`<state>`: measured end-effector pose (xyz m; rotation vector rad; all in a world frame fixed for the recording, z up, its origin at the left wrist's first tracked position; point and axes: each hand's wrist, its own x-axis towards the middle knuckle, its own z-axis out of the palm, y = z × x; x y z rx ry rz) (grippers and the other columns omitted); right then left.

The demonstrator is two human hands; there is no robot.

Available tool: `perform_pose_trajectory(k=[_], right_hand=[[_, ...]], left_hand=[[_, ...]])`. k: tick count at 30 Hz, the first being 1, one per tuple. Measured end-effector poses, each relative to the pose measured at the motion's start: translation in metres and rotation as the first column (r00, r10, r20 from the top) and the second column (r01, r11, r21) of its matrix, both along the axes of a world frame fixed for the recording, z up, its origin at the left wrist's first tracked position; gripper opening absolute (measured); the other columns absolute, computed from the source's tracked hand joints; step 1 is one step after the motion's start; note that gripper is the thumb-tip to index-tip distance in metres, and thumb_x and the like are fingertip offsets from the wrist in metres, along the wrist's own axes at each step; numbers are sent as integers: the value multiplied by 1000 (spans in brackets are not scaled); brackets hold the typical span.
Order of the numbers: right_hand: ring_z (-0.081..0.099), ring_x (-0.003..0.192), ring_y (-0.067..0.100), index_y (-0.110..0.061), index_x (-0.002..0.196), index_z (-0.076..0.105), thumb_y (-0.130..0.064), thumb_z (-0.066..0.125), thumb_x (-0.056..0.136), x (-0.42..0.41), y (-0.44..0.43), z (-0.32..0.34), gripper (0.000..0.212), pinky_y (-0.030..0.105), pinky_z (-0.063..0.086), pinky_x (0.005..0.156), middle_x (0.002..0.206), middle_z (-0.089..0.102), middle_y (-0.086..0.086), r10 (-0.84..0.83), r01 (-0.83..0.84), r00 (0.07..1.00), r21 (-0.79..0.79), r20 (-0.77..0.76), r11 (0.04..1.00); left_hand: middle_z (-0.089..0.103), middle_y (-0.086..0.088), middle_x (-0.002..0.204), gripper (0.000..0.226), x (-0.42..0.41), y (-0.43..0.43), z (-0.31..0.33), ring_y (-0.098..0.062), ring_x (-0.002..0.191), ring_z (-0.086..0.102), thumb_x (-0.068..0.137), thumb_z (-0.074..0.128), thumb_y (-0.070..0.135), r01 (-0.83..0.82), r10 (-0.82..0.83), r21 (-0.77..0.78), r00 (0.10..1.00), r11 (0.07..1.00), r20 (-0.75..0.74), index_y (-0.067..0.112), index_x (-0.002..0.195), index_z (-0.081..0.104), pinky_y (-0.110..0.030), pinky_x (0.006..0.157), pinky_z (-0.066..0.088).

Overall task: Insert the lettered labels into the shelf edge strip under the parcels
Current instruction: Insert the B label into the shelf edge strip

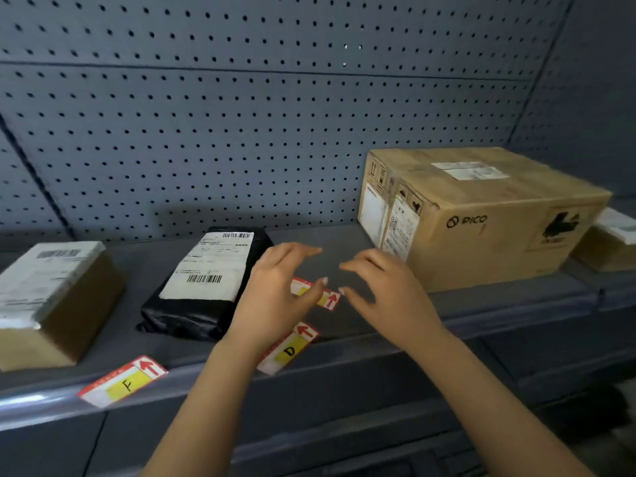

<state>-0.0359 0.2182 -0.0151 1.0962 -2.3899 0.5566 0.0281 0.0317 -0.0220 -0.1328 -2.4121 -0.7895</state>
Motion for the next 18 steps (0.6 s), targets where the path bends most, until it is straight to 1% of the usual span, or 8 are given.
perform_pose_trajectory(k=[2, 3, 6, 8, 10, 12, 14, 18], right_hand=[[57, 91, 21, -15, 110, 64, -25, 69, 81, -7, -6, -3, 31, 38, 48, 76, 101, 60, 1, 67, -68, 997, 16, 43, 998], [56, 92, 21, -15, 110, 64, -26, 69, 81, -10, -8, -5, 31, 38, 48, 77, 101, 61, 1, 90, -92, 993, 22, 70, 996], [55, 91, 19, -18, 106, 65, -34, 66, 81, -16, -14, -12, 30, 36, 47, 74, 98, 65, -2, 133, -142, 981, 56, 138, 988], [52, 86, 14, -22, 100, 65, -42, 64, 82, -20, -15, -15, 27, 32, 44, 70, 92, 65, -6, 146, -162, 973, 78, 179, 984], [49, 82, 11, -25, 96, 64, -47, 62, 82, -23, -14, -19, 27, 30, 42, 67, 87, 63, -9, 147, -171, 965, 99, 215, 980], [47, 82, 9, -25, 97, 64, -46, 61, 84, -26, -14, -23, 26, 27, 41, 65, 87, 62, -10, 150, -181, 955, 101, 256, 978], [46, 84, 6, -25, 100, 64, -43, 62, 84, -28, -16, -24, 24, 25, 40, 66, 90, 61, -11, 159, -191, 941, 80, 298, 978], [49, 88, 6, -25, 102, 64, -34, 70, 81, -29, -20, -26, 24, 25, 44, 72, 97, 57, -10, 173, -183, 915, -7, 364, 983]], left_hand=[[54, 12, 115, 38, 2, -4, -2, -7, 112, 47, 84, 72, 26, -57, 57, -1, 998, 998, 18, 20, 121, 62, -7, 96, 29], [54, 12, 114, 38, 3, -5, -3, -7, 111, 47, 84, 72, 25, -81, 81, -6, 996, 997, 30, 20, 120, 62, -6, 96, 29], [57, 9, 115, 37, 4, -9, -4, -7, 110, 48, 83, 67, 30, -128, 129, -19, 990, 992, 58, 20, 118, 63, -15, 97, 33], [58, 7, 115, 39, 3, -11, -6, -9, 110, 50, 82, 63, 34, -133, 136, -31, 986, 991, 99, 20, 117, 64, -20, 97, 36], [59, 6, 116, 39, 3, -13, -10, -11, 110, 51, 82, 64, 34, -125, 132, -55, 982, 991, 136, 21, 118, 63, -25, 97, 39], [59, 6, 117, 37, 3, -14, -14, -12, 111, 52, 83, 69, 29, -132, 141, -69, 979, 989, 147, 21, 119, 63, -28, 97, 41], [60, 6, 116, 38, 3, -15, -18, -12, 110, 53, 83, 73, 24, -138, 150, -90, 979, 986, 137, 21, 119, 63, -27, 96, 40], [60, 9, 113, 36, 3, -18, -21, -9, 108, 53, 83, 71, 27, -111, 128, -125, 983, 986, 132, 23, 118, 63, -23, 95, 40]])
